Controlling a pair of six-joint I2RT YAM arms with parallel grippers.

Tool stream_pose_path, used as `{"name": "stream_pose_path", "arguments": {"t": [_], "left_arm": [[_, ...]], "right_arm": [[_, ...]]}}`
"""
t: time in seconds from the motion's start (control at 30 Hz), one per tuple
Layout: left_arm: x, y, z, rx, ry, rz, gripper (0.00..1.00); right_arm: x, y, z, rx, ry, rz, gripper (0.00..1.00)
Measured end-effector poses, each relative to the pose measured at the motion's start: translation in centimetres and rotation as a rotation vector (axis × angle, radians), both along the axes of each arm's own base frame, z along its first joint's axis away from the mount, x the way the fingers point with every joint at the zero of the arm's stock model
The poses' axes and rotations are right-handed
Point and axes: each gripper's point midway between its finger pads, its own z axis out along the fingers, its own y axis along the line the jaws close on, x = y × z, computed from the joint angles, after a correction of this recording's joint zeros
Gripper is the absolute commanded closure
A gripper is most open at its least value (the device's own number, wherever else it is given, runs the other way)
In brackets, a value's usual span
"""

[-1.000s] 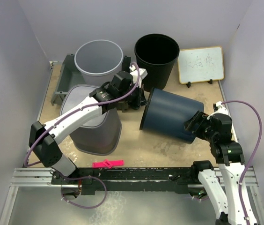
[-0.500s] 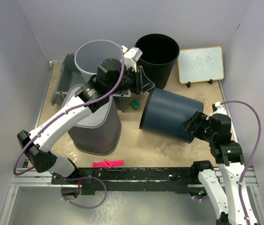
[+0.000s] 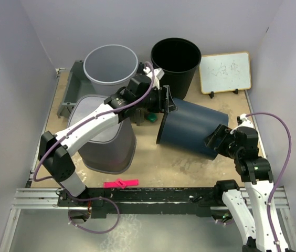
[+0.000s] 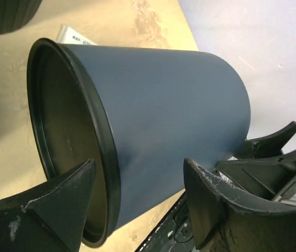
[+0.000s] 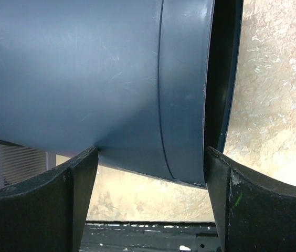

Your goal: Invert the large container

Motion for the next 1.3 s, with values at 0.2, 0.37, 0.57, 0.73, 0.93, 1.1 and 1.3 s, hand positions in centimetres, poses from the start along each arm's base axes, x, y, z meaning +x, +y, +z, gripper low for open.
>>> {"name": "stream_pose_path", "arguments": {"t": [0.2,0.37,0.57,0.73,0.93,1.1,1.3], "left_arm": [[-0.1,-0.9,-4.1,-0.006,0.118,-0.025,0.57],[0.0,-1.6,-4.0,-0.087,0.144,-0.039,1.00],[0.5,-2.0,-2.8,-0.152,0.138,-0.042,1.00],[0.6,-2.0,-2.6,-0.158,0.134,-0.041,1.00],[0.7,-1.4,-1.1,-0.104,0.111,-0.019,1.00],[-0.1,-0.3,2.5,-0.068,0.019,-0.016,1.00],[-0.7,1.4,6.0,-0.051,-0.086,-0.007,1.00]], "right_arm": [[0.0,0.1,0.0,0.004,0.000,0.004,0.17],[-0.1,-0.1,-0.2,-0.006,0.007,-0.001,0.17],[-0.1,-0.3,-0.2,-0.011,0.005,-0.011,0.17],[-0.2,-0.3,-0.2,-0.010,0.002,-0.011,0.16],[-0.1,-0.3,0.5,-0.005,-0.017,-0.012,0.11],[-0.3,-0.3,2.2,-0.001,-0.061,-0.012,0.02],[-0.4,-0.3,2.7,0.000,-0.073,-0.012,0.00]]}}
